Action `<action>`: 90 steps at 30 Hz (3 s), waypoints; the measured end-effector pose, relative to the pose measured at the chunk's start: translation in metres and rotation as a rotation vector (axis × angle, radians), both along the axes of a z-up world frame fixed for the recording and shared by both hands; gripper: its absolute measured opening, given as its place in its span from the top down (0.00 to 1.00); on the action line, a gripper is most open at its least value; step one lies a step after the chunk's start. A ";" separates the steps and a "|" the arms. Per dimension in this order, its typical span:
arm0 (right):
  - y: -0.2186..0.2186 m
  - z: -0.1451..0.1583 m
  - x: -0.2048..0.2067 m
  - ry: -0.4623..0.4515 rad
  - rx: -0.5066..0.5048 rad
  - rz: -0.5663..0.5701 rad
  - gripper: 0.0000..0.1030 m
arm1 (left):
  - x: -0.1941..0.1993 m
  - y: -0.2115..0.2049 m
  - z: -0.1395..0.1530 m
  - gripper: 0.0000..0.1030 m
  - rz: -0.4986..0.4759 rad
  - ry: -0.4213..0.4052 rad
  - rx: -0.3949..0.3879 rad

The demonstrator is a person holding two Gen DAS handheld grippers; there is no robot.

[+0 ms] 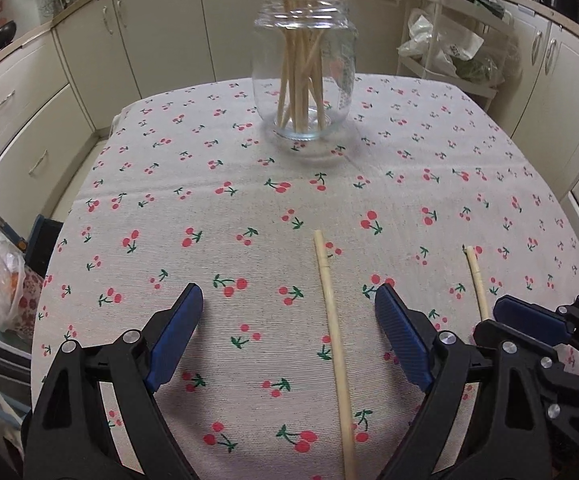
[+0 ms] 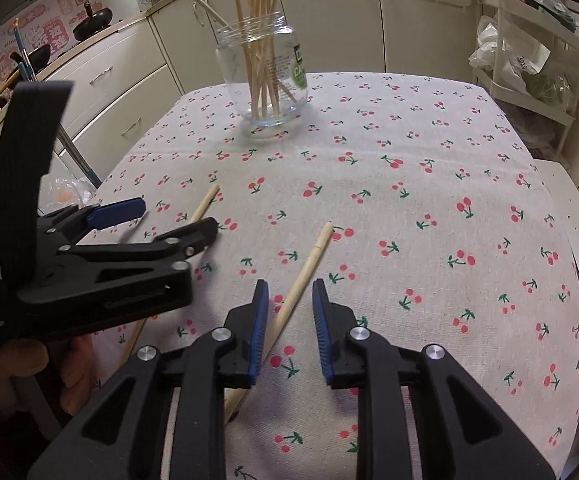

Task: Organize utensils
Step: 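Return both tools to the table and grasp a stick with each, then drop the left tool's stick into the jar while the right tool holds its stick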

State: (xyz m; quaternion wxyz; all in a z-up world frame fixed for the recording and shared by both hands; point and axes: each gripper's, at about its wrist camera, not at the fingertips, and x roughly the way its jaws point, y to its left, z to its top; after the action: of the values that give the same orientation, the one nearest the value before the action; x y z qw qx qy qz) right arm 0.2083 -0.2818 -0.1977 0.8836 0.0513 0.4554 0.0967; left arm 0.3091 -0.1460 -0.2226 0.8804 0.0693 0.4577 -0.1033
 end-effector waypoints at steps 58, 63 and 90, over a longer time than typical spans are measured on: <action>-0.004 0.009 0.016 0.011 0.004 -0.012 0.71 | 0.019 0.005 0.006 0.57 -0.138 0.102 -0.065; -0.003 -0.002 0.015 0.019 0.007 -0.029 0.79 | 0.013 -0.001 0.004 0.59 -0.129 0.070 -0.032; 0.010 -0.004 0.019 0.013 -0.026 0.019 0.89 | 0.021 0.032 0.093 0.95 -0.098 -0.295 -0.342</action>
State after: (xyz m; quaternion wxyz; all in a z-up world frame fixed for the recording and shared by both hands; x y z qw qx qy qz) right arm 0.2272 -0.2713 -0.2014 0.8803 0.0361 0.4626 0.0989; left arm 0.3304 -0.1137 -0.1300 0.9306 -0.0444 0.2960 -0.2109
